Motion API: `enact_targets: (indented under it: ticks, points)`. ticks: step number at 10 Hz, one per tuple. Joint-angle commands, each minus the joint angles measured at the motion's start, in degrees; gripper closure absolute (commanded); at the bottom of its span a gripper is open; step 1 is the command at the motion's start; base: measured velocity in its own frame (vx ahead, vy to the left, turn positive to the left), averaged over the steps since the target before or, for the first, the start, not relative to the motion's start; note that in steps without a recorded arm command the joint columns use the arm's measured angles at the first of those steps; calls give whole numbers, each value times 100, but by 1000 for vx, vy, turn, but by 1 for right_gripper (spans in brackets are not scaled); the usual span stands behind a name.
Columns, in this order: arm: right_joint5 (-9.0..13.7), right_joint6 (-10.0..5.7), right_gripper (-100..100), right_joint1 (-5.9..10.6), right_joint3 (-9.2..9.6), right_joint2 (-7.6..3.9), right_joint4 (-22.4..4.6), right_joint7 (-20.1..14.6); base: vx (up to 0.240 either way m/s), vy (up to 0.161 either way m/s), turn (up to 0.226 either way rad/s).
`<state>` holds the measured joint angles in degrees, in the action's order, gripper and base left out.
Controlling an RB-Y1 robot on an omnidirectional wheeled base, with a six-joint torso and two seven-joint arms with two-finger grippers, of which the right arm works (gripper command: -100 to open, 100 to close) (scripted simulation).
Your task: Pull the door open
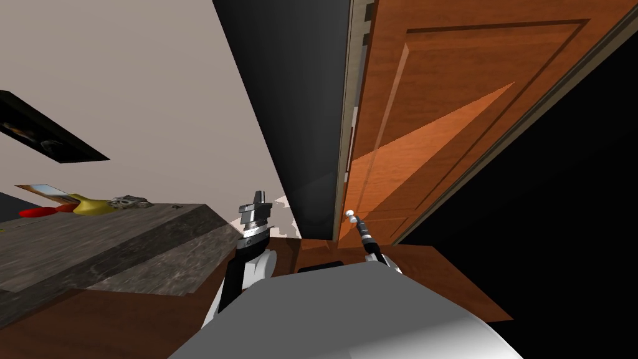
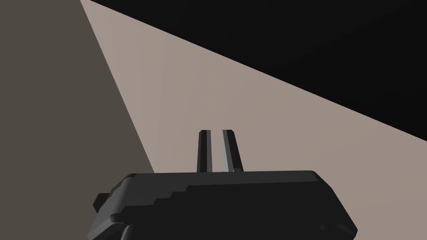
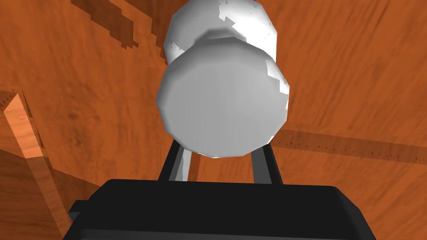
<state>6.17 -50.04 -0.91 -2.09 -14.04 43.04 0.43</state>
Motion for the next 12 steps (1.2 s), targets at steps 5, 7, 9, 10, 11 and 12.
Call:
enact_targets:
  ticks: [5,7,9,10,11,12]
  points:
    - [152,-34,100,52,214,47,-6,-703,-31,-4,38]
    - [223,-32,100,62,254,31,-16,-930,-39,5,42]
    - [376,-29,100,82,342,-4,-39,-1320,-49,-6,60]
    - [376,-29,100,82,342,-4,-39,-1391,-49,-21,35]
    - [376,-29,100,82,342,-4,-39,-1391,-21,-3,22]
    - [459,-27,100,92,389,-23,-52,-1626,-37,-1,44]
